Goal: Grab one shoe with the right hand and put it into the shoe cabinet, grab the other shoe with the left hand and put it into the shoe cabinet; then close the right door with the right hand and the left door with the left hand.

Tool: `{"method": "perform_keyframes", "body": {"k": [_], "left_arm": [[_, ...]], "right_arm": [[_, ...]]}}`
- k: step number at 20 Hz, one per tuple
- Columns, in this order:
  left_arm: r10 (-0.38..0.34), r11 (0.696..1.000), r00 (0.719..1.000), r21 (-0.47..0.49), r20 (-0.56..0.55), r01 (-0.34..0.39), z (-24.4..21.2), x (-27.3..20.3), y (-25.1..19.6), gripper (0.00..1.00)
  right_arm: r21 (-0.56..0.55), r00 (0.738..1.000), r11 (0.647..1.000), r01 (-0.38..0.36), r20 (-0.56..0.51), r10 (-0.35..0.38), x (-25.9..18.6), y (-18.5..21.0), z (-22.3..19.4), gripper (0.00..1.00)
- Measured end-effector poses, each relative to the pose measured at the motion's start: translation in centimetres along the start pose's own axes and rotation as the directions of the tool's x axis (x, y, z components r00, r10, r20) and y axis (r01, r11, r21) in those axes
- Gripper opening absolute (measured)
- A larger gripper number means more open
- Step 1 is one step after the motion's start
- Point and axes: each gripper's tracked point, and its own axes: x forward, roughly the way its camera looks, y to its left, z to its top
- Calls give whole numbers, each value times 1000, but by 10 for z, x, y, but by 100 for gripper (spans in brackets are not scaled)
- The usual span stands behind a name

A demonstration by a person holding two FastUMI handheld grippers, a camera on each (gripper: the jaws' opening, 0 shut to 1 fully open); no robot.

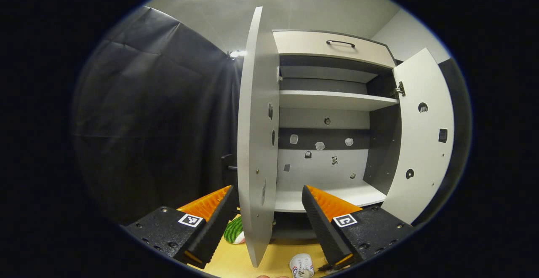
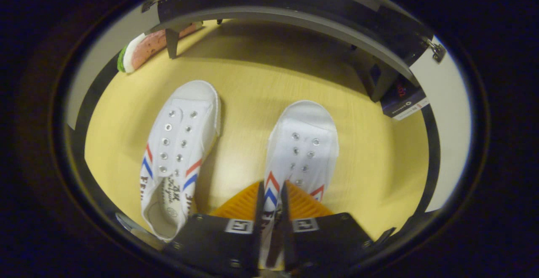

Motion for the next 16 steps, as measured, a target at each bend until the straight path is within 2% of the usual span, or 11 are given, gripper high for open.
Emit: {"method": "perform_keyframes", "body": {"k": [3, 4, 10, 16], "left_arm": [[-1, 1000, 1000, -18, 3, 1, 0, -3, 1, 96], [-3, 1000, 1000, -21, 2, 3, -1, -5, 2, 96], [-11, 1000, 1000, -17, 14, 12, 2, -9, 4, 96], [-36, 999, 999, -18, 12, 36, 1, -5, -1, 96]], "right_arm": [[78, 999, 996, -45, 29, 43, 4, -5, 0, 12], [106, 998, 993, -52, 37, 48, 1, -3, 2, 2], [201, 992, 976, -87, 109, 66, -18, -14, 8, 0], [245, 959, 956, -164, 266, 96, -79, -23, 33, 1]]}}
